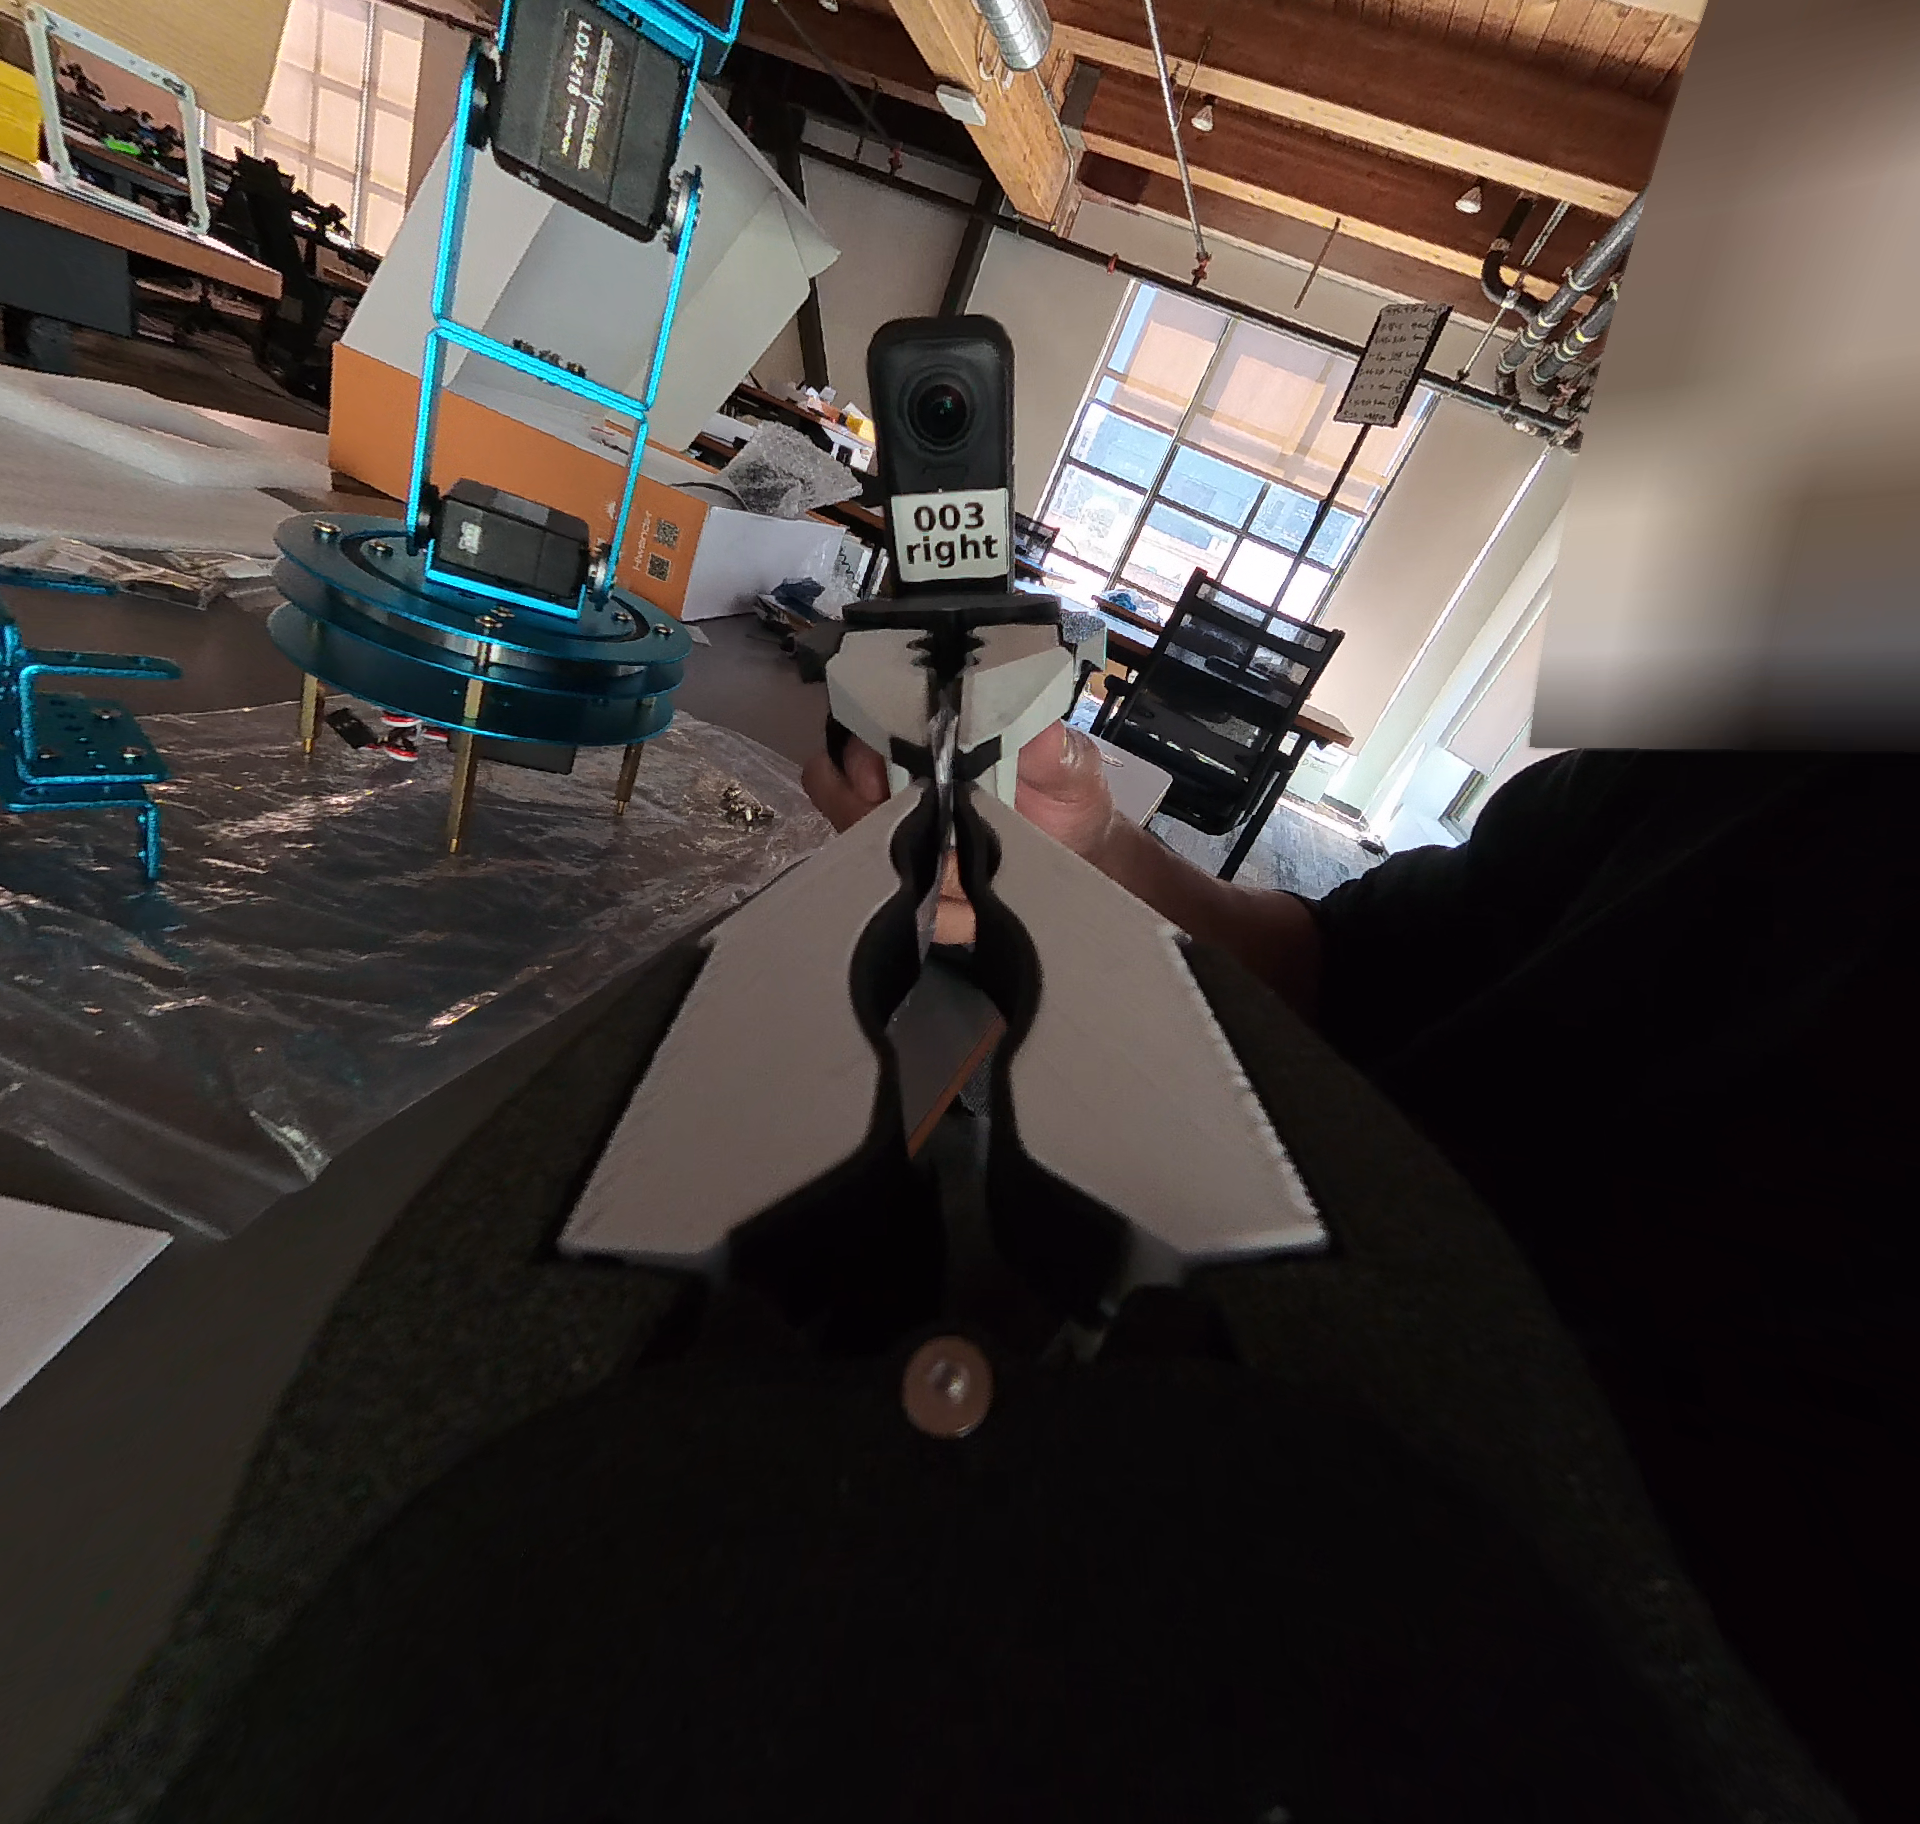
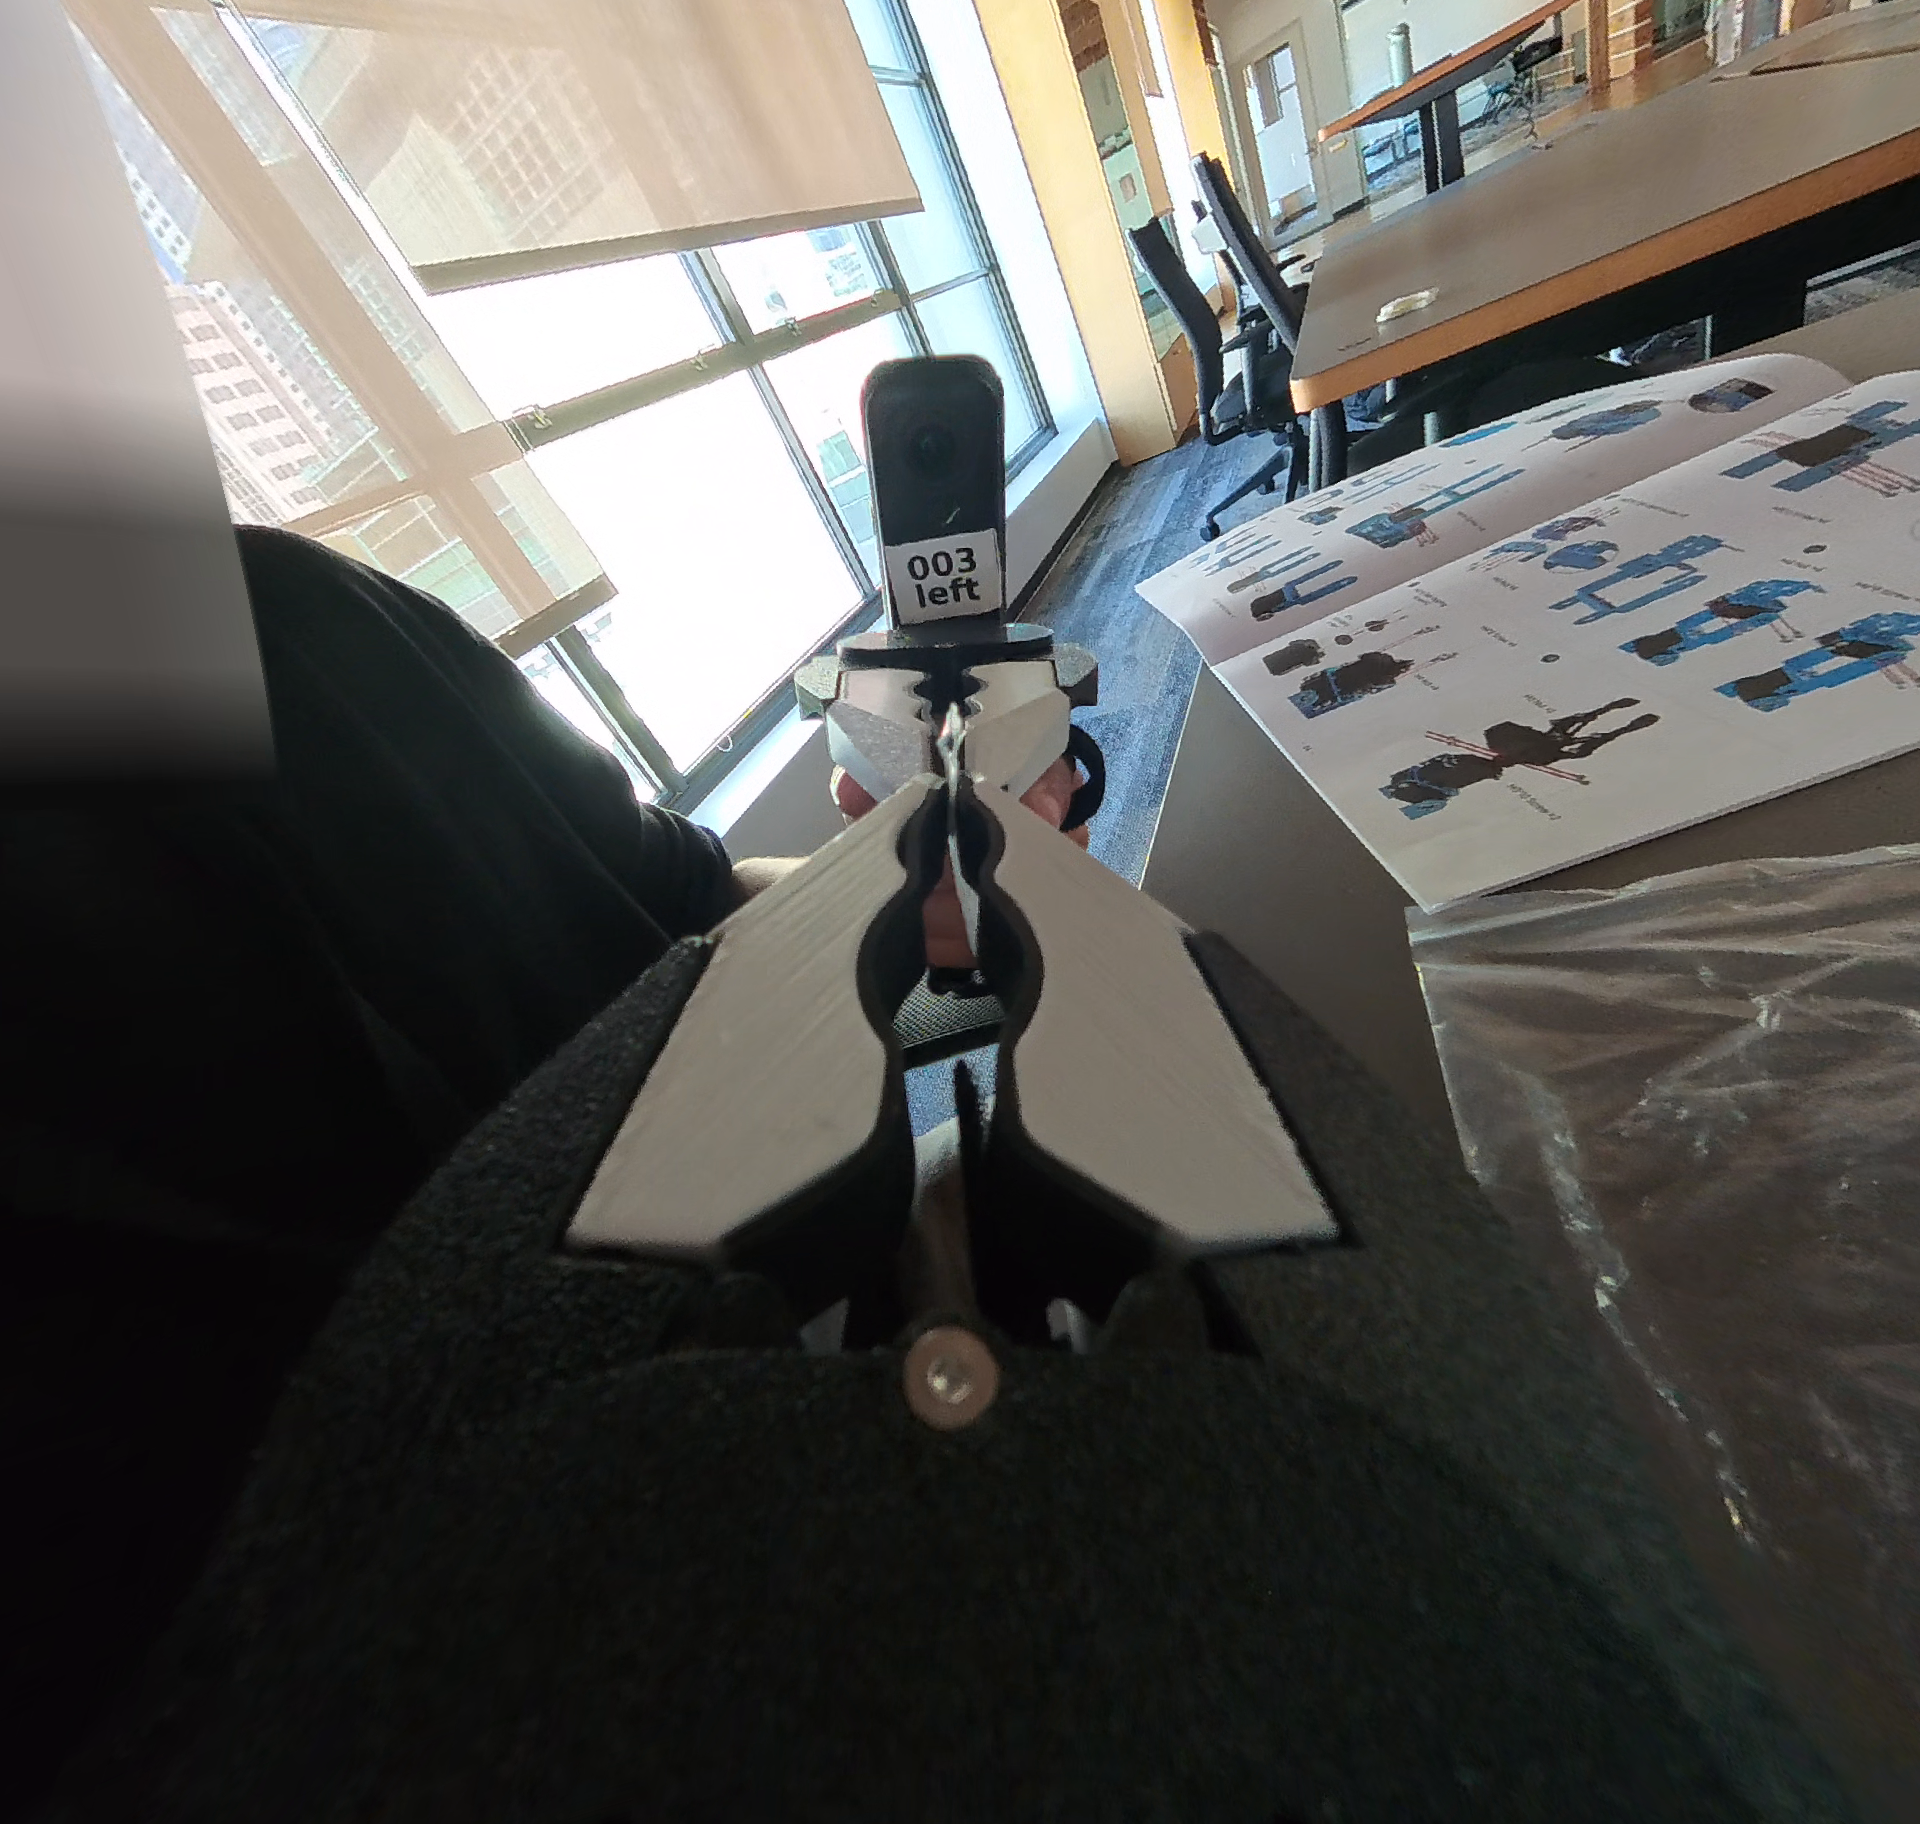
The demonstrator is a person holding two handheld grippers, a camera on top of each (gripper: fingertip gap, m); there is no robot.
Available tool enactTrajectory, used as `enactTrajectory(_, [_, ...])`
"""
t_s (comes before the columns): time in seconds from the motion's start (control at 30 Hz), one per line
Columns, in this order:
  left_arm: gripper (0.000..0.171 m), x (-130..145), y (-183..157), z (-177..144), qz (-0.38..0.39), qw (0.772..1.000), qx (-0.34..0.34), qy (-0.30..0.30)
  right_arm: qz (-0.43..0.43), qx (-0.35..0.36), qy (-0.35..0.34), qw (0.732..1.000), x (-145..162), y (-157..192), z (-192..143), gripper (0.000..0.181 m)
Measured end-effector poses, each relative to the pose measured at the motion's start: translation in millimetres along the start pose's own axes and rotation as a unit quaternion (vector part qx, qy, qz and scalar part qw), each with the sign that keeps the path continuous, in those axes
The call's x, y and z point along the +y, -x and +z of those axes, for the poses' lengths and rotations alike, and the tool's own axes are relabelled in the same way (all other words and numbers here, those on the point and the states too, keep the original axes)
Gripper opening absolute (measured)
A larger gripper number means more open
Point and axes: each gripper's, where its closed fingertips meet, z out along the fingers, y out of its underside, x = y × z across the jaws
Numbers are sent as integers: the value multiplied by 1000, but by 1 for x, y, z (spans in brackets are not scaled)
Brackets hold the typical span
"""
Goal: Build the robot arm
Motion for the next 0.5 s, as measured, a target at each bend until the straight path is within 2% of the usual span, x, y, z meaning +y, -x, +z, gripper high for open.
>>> enactTrajectory(0.3, [5, -3, -2, -3, -22, 1000, 16, -12, 13, -9, -2, 1000, -1, 1, -2, 0])
enactTrajectory(0.5, [1, -2, -1, -3, -5, 1000, 6, -8, 11, -8, 3, 1000, 1, 2, -1, 0])
